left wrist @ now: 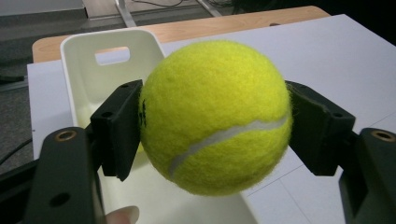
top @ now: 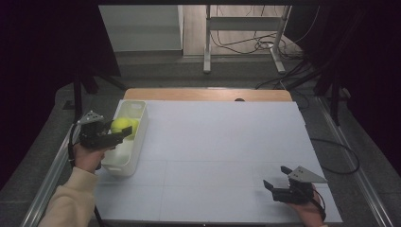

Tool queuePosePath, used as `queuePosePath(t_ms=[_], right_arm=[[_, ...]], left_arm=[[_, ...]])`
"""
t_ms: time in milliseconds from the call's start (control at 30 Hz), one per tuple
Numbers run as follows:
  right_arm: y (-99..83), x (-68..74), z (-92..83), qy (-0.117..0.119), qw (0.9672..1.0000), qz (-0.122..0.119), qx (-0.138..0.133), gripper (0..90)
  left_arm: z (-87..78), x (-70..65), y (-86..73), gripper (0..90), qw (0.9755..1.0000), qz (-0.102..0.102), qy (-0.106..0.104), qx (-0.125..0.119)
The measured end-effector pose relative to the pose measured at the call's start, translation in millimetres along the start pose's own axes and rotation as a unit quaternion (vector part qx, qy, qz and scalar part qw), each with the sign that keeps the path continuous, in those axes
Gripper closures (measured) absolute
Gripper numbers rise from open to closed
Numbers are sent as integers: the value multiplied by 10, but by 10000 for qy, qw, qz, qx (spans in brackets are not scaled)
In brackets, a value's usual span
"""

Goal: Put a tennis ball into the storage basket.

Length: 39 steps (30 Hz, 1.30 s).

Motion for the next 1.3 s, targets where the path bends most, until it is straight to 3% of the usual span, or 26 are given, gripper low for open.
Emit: queuePosePath(t_ms=[633, 1300], right_arm=[[-4, -2, 9, 6, 10000, 1, 20, 134], [0, -6, 4, -5, 10000, -6, 8, 134]], left_arm=[[149, 115, -103, 268, 9990, 3, 143, 413], [294, 137, -212, 266, 9924, 224, 210, 1194]])
Point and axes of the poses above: each handheld gripper's, and its own axes: z roughly forward along the jaws, y roughly out of its top, x roughly to its left, the point moved 5 cm from there along z, roughly forward along the jaws, and after that the axes turned 14 degrees about y, right-handed, at the moved point
